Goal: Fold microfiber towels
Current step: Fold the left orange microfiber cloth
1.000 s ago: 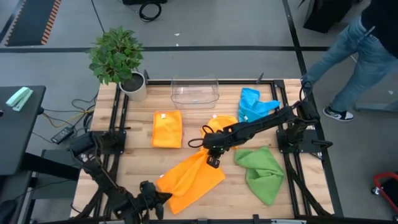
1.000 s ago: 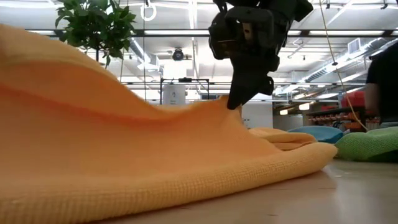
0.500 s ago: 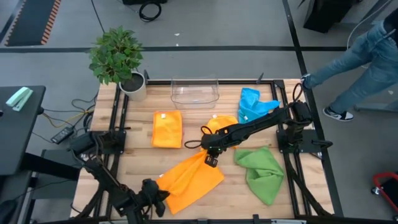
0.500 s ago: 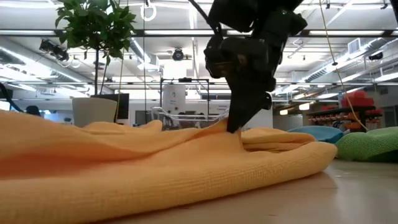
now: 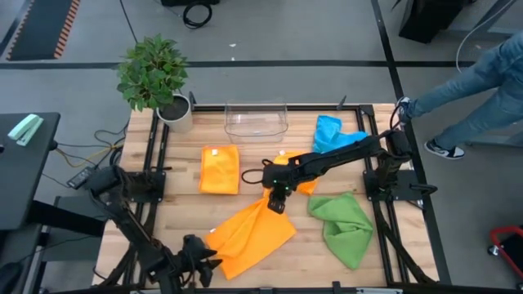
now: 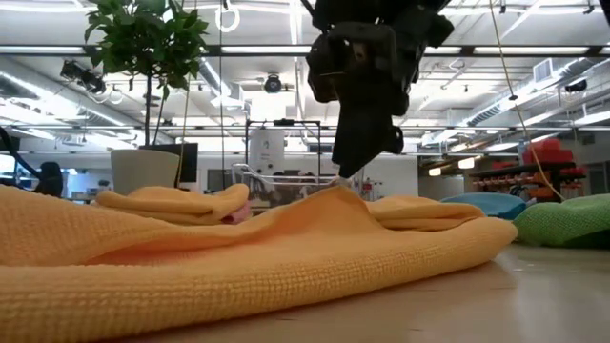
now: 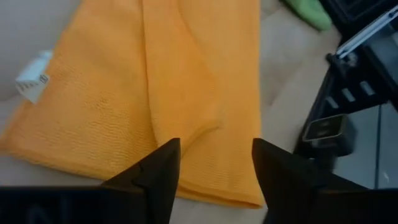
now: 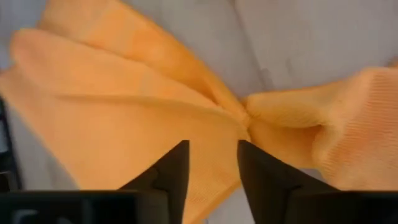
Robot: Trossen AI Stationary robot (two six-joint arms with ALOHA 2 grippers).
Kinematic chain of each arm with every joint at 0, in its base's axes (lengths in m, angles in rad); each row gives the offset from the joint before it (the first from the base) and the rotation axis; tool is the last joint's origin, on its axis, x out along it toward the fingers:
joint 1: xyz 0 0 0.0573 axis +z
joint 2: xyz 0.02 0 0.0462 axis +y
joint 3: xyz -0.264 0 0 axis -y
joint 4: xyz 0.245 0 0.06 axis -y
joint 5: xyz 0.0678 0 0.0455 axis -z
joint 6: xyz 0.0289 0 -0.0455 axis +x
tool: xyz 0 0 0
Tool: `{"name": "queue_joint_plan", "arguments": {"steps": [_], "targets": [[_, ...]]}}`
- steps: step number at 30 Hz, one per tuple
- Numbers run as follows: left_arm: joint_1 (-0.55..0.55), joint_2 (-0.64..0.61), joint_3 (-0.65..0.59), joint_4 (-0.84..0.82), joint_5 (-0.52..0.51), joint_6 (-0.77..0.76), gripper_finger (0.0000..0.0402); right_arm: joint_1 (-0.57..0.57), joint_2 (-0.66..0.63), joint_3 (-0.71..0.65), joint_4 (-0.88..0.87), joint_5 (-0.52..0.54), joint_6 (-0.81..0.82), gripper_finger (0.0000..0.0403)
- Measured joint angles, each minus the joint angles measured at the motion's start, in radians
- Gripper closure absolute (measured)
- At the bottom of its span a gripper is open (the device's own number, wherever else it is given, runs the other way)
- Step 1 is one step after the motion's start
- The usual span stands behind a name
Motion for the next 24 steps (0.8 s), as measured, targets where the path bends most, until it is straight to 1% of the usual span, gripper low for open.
{"name": "queue_joint_plan", "arguments": {"steps": [3,5,7,9,11,13,15,17,20,22,24], "targets": [[-0.007,-0.061,0.000,-0.061,-0.005,0.000,0.0191,-0.018,-0.017,0.000,-0.026,-0.065,0.006,0.0237],[-0.007,-0.096,0.000,-0.080,-0.005,0.027,0.0198,0.004,-0.041,0.001,-0.069,-0.084,0.024,0.0232],[-0.003,-0.119,0.001,-0.059,-0.006,0.119,0.0209,0.075,-0.063,0.000,-0.105,-0.059,0.042,0.0231],[0.020,-0.123,0.001,0.003,0.015,0.304,0.0220,0.179,-0.072,0.000,-0.120,0.022,0.063,0.0232],[0.056,-0.120,0.001,0.097,0.109,0.579,0.0229,0.286,-0.069,-0.001,-0.094,0.140,0.099,0.0234],[0.106,-0.119,0.001,0.182,0.255,0.881,0.0235,0.369,-0.050,-0.003,-0.055,0.257,0.134,0.0238],[0.165,-0.116,0.002,0.203,0.404,1.100,0.0238,0.408,-0.025,-0.004,-0.043,0.340,0.182,0.0243],[0.222,-0.114,0.001,0.181,0.494,1.223,0.0238,0.409,-0.004,-0.006,-0.031,0.376,0.239,0.0249],[0.311,-0.114,0.001,0.155,0.607,1.388,0.0227,0.389,0.022,-0.005,0.009,0.389,0.285,0.0257],[0.353,-0.114,0.001,0.120,0.649,1.459,0.0215,0.379,0.036,-0.005,0.042,0.389,0.287,0.0261],[0.376,-0.114,0.000,0.119,0.706,1.520,0.0203,0.375,0.039,-0.005,0.043,0.389,0.287,0.0264]]}}
